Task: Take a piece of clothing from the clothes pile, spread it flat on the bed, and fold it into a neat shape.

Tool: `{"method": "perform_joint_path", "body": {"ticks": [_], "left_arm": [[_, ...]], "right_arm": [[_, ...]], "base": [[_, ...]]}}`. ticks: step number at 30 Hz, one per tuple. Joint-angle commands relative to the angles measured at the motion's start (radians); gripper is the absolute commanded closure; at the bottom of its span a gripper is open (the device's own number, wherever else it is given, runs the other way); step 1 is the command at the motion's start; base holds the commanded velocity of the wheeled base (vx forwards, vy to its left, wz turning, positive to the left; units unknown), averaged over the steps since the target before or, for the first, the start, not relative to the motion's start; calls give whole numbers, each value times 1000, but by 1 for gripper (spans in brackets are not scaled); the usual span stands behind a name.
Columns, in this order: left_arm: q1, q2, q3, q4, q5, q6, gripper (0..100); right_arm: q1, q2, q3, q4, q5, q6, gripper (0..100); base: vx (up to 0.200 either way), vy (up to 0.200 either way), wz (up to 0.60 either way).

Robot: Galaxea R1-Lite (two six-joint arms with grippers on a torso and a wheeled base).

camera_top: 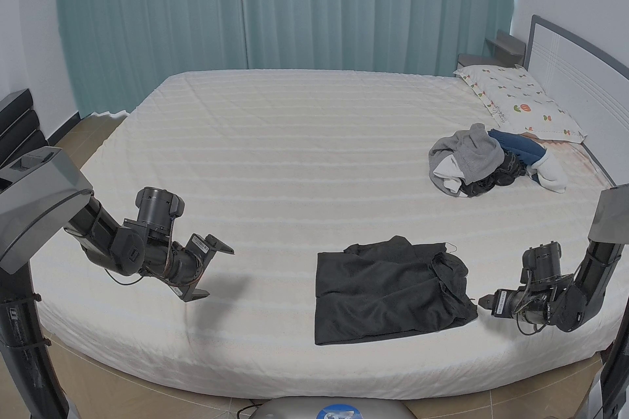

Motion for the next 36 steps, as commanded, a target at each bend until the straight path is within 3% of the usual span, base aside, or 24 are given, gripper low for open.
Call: {"method": "perform_joint_path", "body": {"ticks": [1, 5, 9, 11, 14, 20, 27, 30, 36], "left_arm": [[0, 1, 0, -1, 0, 0, 0], [0, 1, 2, -1, 1, 0, 0], [-3, 4, 2, -1, 23, 0, 0], [-5, 4, 2, -1, 27, 0, 0], [-5, 8, 2, -1, 29, 0, 0], [-5, 8, 0, -1, 27, 0, 0], [-5, 8, 0, -1, 26, 0, 0], [-5, 8, 0, -1, 26, 0, 0], [-5, 8, 0, -1, 26, 0, 0]], "right_arm": [[-98, 1, 66, -67, 50, -32, 0], [-144, -17, 78, -112, 105, -27, 0], [-131, -34, 77, -144, 171, -13, 0], [-108, -31, 71, -146, 170, -5, 0], [0, -26, 35, -146, 165, 41, 0], [142, 32, -80, -132, 93, 73, 0], [233, 156, -198, -86, -28, 59, 0], [230, 178, -218, -61, -44, 33, 0], [150, 170, -187, -63, -44, 21, 0]], "base": [[0, 0, 0], [0, 0, 0], [0, 0, 0], [0, 0, 0], [0, 0, 0], [0, 0, 0], [0, 0, 0], [0, 0, 0], [0, 0, 0]]}}
